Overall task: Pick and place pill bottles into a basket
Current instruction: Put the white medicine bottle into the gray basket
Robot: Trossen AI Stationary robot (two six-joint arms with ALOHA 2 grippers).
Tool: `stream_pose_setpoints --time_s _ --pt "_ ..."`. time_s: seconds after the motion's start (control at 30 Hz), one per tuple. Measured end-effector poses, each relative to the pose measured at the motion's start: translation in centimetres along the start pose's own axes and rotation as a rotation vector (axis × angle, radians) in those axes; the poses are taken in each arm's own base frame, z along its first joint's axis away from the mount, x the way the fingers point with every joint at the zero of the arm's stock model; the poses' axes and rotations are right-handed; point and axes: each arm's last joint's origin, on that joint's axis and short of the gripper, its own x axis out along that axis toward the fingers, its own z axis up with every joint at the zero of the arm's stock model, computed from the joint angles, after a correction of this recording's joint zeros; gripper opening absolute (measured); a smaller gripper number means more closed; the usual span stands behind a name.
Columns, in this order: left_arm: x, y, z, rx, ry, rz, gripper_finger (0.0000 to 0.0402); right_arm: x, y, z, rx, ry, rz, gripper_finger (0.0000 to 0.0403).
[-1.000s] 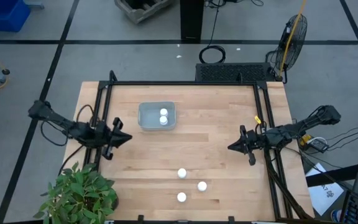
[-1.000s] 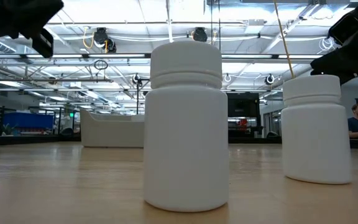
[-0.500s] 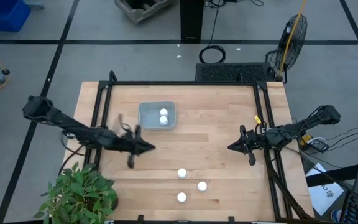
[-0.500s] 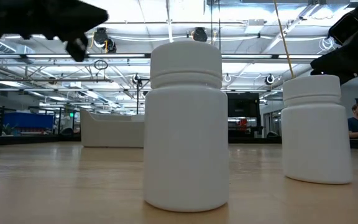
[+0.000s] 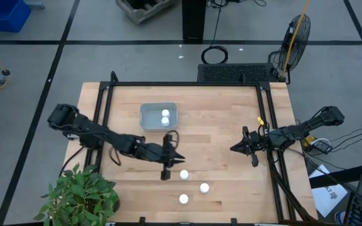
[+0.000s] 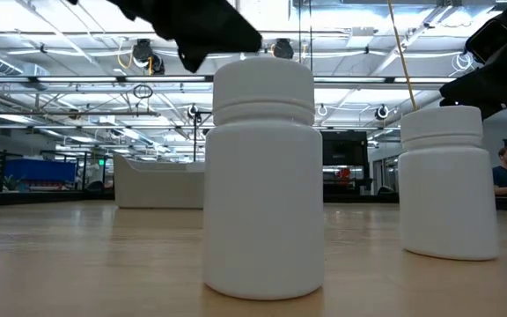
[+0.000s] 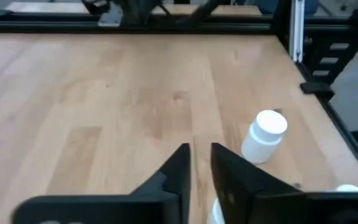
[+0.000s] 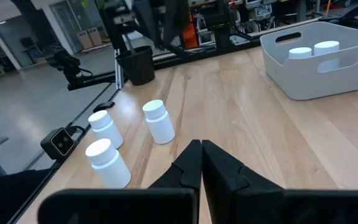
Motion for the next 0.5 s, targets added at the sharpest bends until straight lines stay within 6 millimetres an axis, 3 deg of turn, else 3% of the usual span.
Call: stream_pose_setpoints --time_s 0.17,0.37,0.5 --pt "1.2 -0.6 0.7 -0.049 0.004 -0.019 0.0137 0.0 0.0 0.0 0.000 0.000 0.000 0.0004" --pt "1.7 -0.5 -0.4 -0.144 0.078 0.031 0.0236 0.0 0.0 0.0 0.000 0.000 0.000 0.0004" --pt "1.9 -1.4 -1.2 -0.163 0.117 0.014 0.0283 0.0 0.0 0.0 0.000 0.000 0.000 0.0004"
